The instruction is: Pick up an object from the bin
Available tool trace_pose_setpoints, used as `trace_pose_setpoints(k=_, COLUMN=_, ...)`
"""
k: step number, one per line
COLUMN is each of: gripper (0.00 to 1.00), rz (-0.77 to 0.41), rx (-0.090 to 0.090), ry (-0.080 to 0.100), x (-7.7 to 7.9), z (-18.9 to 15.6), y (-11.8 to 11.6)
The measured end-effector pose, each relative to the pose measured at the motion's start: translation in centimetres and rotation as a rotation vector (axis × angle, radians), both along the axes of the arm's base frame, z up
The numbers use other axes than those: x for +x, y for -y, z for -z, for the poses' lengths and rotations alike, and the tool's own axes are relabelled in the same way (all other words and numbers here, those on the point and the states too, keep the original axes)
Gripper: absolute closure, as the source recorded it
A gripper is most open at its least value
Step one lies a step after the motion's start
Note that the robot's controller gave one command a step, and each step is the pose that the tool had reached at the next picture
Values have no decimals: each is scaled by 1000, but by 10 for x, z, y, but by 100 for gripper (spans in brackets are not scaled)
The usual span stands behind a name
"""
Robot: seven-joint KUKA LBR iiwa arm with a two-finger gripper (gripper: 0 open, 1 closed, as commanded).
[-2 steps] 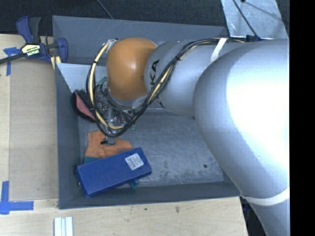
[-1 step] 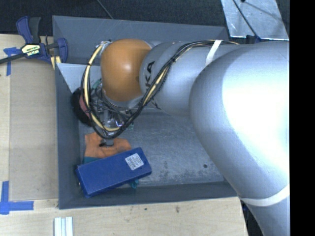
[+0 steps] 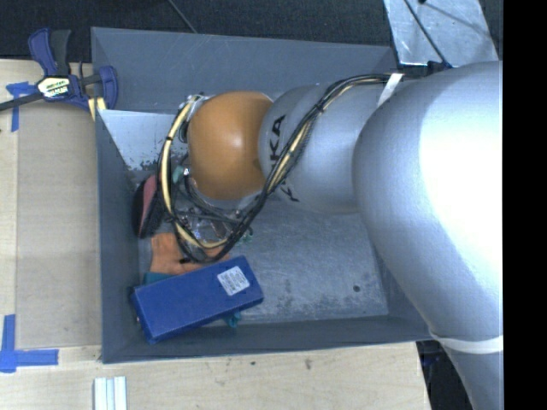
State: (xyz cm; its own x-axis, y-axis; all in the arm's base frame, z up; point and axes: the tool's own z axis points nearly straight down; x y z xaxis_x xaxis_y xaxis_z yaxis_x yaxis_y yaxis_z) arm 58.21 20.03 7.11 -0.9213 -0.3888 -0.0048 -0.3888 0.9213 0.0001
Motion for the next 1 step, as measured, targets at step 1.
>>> trace_pose_setpoints(k=1, gripper=100, rz=0, rx=0, ry=0, x=0, z=0, y=0)
